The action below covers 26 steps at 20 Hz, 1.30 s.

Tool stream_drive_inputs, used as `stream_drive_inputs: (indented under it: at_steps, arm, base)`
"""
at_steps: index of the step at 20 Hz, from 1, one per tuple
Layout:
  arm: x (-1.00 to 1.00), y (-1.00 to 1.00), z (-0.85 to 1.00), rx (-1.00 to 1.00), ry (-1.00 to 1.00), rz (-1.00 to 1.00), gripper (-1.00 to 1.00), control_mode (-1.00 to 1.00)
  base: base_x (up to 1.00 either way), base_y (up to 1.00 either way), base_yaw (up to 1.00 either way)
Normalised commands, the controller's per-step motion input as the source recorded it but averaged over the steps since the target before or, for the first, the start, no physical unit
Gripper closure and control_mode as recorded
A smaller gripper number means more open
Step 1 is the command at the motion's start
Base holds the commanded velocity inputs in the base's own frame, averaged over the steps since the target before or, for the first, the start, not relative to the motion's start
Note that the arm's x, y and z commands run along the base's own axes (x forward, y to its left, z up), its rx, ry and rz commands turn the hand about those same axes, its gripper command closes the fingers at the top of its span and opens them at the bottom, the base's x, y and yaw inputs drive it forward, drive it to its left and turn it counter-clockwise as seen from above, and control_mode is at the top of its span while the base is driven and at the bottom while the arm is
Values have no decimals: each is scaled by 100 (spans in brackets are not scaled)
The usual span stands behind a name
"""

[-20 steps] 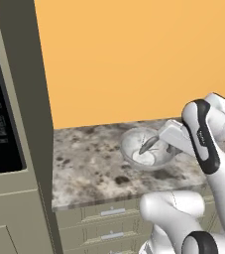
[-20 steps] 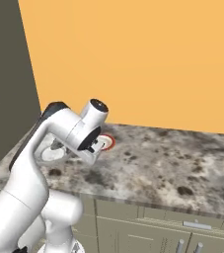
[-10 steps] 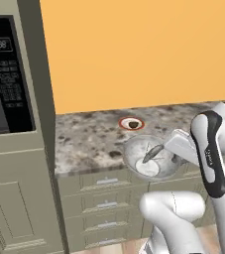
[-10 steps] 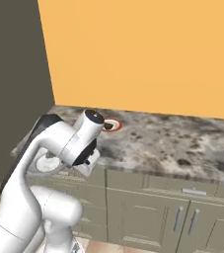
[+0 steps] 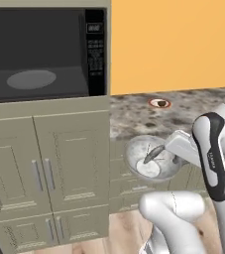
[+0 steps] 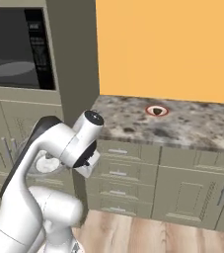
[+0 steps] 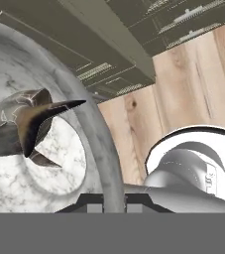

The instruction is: Remove the kiwi from the bowl and place it on the small plate. Then place the bowl with only the fish in the microwave, close the door, and press the start button to microwave the fish.

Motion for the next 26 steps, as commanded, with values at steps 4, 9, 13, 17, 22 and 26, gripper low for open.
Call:
stream_drive_inputs:
  at_steps: [4,9,13,17,22,26]
  arm:
    - [0,0,0,0,0,0,100,100]
    - [0,0,0,0,0,0,100,100]
    - [0,0,0,0,0,0,100,100]
    - [0,0,0,0,0,0,100,100]
    - [0,0,0,0,0,0,100,100]
    - [0,0,0,0,0,0,100,100]
  base:
    - [-7,100,-2]
    - [13,91,-14]
    - [52,54,-21]
    - [11,6,-6]
    - [1,11,0]
    - [36,32,0]
